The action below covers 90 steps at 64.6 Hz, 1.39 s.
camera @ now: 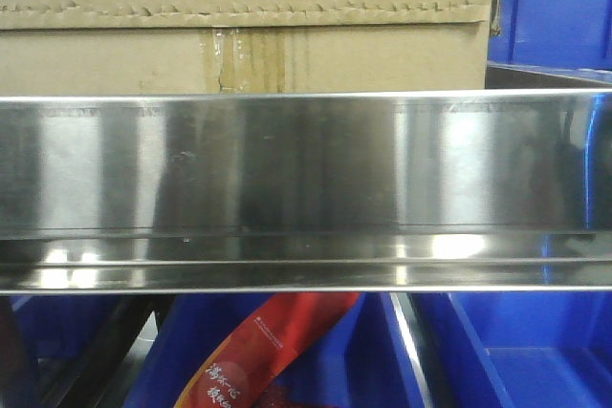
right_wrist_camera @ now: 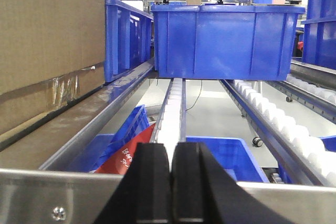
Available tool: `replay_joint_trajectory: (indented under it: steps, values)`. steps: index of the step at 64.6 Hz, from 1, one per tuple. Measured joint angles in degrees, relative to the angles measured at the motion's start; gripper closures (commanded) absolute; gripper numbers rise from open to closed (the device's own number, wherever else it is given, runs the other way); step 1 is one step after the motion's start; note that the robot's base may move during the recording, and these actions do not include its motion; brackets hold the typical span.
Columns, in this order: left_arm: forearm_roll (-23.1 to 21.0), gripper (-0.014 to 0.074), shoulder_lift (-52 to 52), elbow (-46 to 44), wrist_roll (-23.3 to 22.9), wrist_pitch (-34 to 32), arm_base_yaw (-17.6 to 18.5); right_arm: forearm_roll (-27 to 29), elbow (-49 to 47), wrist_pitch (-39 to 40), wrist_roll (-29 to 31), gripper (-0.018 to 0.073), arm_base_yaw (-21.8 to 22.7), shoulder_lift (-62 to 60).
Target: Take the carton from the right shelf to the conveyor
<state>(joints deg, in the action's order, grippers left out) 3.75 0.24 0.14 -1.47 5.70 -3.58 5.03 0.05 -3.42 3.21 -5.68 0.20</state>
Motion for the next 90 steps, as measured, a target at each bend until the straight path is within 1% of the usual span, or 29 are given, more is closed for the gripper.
replay_joint_trajectory:
  steps: [2, 11, 16, 22, 28, 42, 47, 54, 58, 64, 68, 69, 73, 74, 78, 85, 86, 90]
  values:
    - [0.4, 0.0582, 0.0, 0.0, 0.0, 0.0, 0.0, 0.0, 0.0, 0.0, 0.0, 0.062, 0.0, 0.0]
    - [5.4, 0.0582, 0.0, 0.0, 0.0, 0.0, 0.0, 0.0, 0.0, 0.0, 0.0, 0.062, 0.0, 0.0]
    - [6.6, 0.0582, 0.0, 0.0, 0.0, 0.0, 0.0, 0.0, 0.0, 0.0, 0.0, 0.062, 0.0, 0.0]
    - [7.0, 0.0582, 0.0, 0.0, 0.0, 0.0, 0.0, 0.0, 0.0, 0.0, 0.0, 0.062, 0.0, 0.0]
    - [7.0, 0.0582, 0.0, 0.0, 0.0, -0.4, 0.0, 0.0, 0.0, 0.0, 0.0, 0.062, 0.0, 0.0]
    - [3.8, 0.0582, 0.0, 0.0, 0.0, -1.5, 0.0, 0.0, 0.0, 2.4, 0.0, 0.062, 0.0, 0.0]
    - [3.4, 0.0582, 0.0, 0.0, 0.0, -2.3, 0.0, 0.0, 0.0, 3.0, 0.0, 0.062, 0.0, 0.0]
    - [3.2, 0.0582, 0.0, 0.0, 0.0, -5.4, 0.0, 0.6, 0.0, 4.4, 0.0, 0.062, 0.0, 0.0]
    - [2.4, 0.0582, 0.0, 0.0, 0.0, -8.5, 0.0, 1.8, 0.0, 5.1, 0.0, 0.062, 0.0, 0.0]
    - [0.4, 0.0582, 0.0, 0.0, 0.0, -11.8, 0.0, 2.5, -2.4, 2.0, 0.0, 0.0605, 0.0, 0.0]
    - [-0.1, 0.0582, 0.0, -1.0, 0.0, -11.3, 0.0, 2.7, -6.2, -2.1, 0.0, 0.0545, 0.0, -0.1]
    - [-0.1, 0.0581, 0.0, -1.7, 0.0, -10.7, -0.1, 2.8, -7.6, -3.4, 0.0, 0.05, 0.0, -0.1]
    - [-0.4, 0.0556, -0.1, -5.6, 0.0, -8.1, -0.1, 3.0, -12.1, -6.8, 0.0, 0.0381, 0.0, -0.1]
    - [-0.4, 0.0544, -0.1, -6.6, 0.0, -7.4, -0.1, 3.1, -13.1, -7.3, 0.0, 0.0331, 0.0, -0.1]
    - [-0.5, 0.045, 0.0, -12.0, 0.0, -3.4, -0.1, 3.4, -17.9, -8.9, 0.0, 0.017, 0.0, 0.7]
    - [-0.5, 0.0245, 2.5, -20.3, 0.0, 3.0, -0.1, 4.1, -23.9, -9.6, 0.0, -0.0011, 0.0, 3.8]
    - [-0.5, 0.0207, 2.9, -21.3, 0.0, 3.6, -0.1, 4.1, -24.6, -9.6, 0.0, -0.0016, 0.0, 4.4]
    - [-0.8, 0.0112, 4.9, -25.1, 0.0, 5.5, -0.1, 4.2, -27.2, -10.0, 0.0, -0.0005, 0.0, 6.8]
